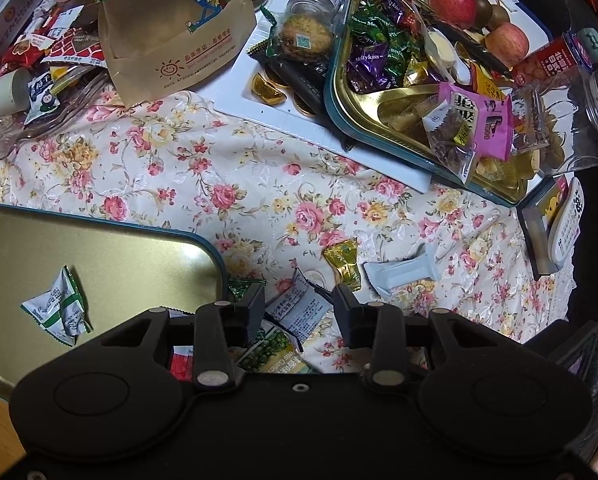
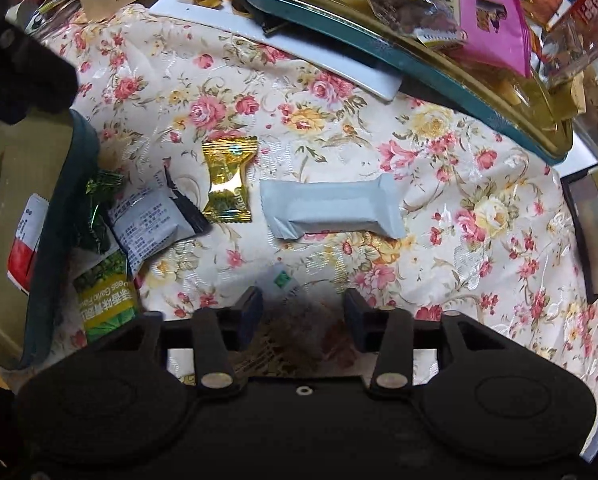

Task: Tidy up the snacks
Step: 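Grasp the white-and-green packet with the right gripper while the left gripper approaches the gold candy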

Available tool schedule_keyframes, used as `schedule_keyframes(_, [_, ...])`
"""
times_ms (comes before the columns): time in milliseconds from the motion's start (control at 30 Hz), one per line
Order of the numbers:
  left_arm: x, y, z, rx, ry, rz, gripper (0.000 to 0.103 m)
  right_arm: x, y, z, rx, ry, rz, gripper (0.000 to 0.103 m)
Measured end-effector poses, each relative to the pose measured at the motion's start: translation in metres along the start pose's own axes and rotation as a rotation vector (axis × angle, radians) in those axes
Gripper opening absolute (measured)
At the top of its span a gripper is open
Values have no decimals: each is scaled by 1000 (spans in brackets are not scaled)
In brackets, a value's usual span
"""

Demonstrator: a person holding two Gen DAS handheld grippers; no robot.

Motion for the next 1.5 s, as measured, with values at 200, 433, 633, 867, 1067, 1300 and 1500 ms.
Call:
schedule_keyframes(200, [1,-1,5,-3,11,-3,46,-7,-34,8,-10,57,175,2])
schedule_keyframes(433, [3,-12,17,-10,36,19,46,-9,-76,12,-73,126,422,2])
schedule_keyframes(633, [7,-24,26,-17,55,39,46,-6,-85,10,-53,95,406,21])
schedule_keyframes(867, [10,-34,33,-20,62,44,46,8,-49,-8,-128,23,192,48])
schedule_keyframes(1067, [11,-43,40,-18,71,56,46,24,-29,12,-38,38,83,39])
schedule_keyframes(1300, [13,-56,46,-8,70,90,46,26,-50,13,-50,47,201,21])
schedule_keyframes(1500, [8,-54,57,-9,59,74,45,20,-87,-3,-51,54,360,21])
Point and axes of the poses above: each gripper's, at about its wrist camera, not at the fingertips, and z roughly the way its jaws point, y to its left, x to its underside, the point moved 6 cm from there along z, roughly the way its jaws point, and after that the axes turned 7 degrees about x, right-handed, at the moved point
